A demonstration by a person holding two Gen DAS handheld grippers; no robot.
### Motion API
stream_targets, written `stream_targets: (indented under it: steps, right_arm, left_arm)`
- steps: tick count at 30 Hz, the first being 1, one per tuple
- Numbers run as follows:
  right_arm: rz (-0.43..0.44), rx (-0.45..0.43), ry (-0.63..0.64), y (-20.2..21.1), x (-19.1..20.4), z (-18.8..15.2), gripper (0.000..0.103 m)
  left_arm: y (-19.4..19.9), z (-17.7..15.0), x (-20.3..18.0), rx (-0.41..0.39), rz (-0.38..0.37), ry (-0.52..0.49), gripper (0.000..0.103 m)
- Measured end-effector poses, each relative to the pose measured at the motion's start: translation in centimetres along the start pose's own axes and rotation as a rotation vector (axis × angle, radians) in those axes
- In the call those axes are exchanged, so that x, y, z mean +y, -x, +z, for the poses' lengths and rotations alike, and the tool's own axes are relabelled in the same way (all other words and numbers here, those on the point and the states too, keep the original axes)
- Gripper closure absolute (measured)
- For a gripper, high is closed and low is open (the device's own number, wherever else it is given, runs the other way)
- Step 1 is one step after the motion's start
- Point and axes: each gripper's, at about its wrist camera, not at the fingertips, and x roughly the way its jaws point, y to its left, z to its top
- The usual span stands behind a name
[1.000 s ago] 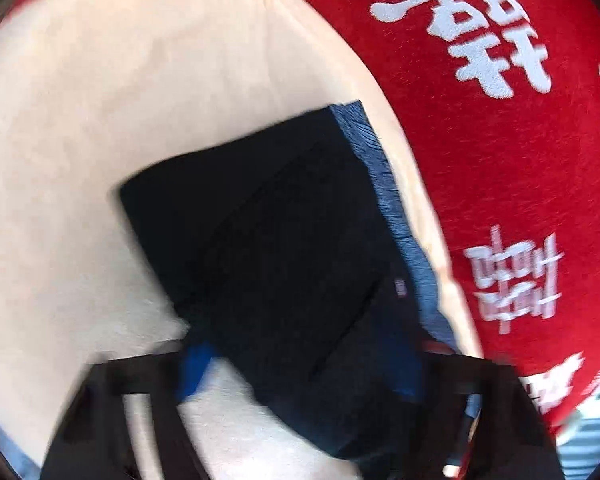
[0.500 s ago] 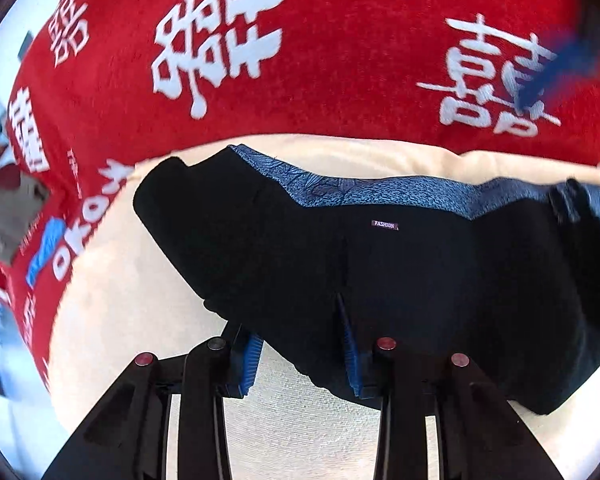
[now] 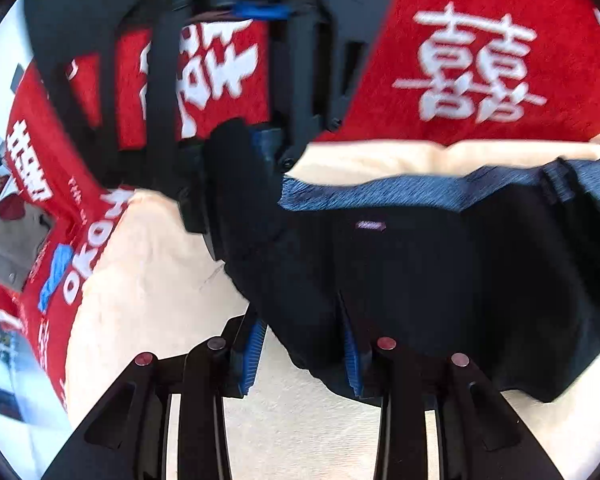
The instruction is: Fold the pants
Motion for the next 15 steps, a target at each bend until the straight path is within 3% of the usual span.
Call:
stream_targets:
  steps: [4,9,15]
  right_arm:
    - [0.126,-0.157,-0.083,4.7,-3.3,-4.8,0.085]
    - [0.294,-0.375,-0.214,10.7,-8.9,-13.4,0.084]
    - [0.364,-0.613,-0.38,15.0,-17.2,-26.2,0.084]
  left_arm:
    - [3.8,1.7,-1.9,-0.079,-0.07,-0.061,0.067]
    - [8.9,4.5,-5.8,-0.155,-0.186,-0.116,0.067]
    - [13.3,7.1,-15.0,-0.188,-0.338,-0.23,0.067]
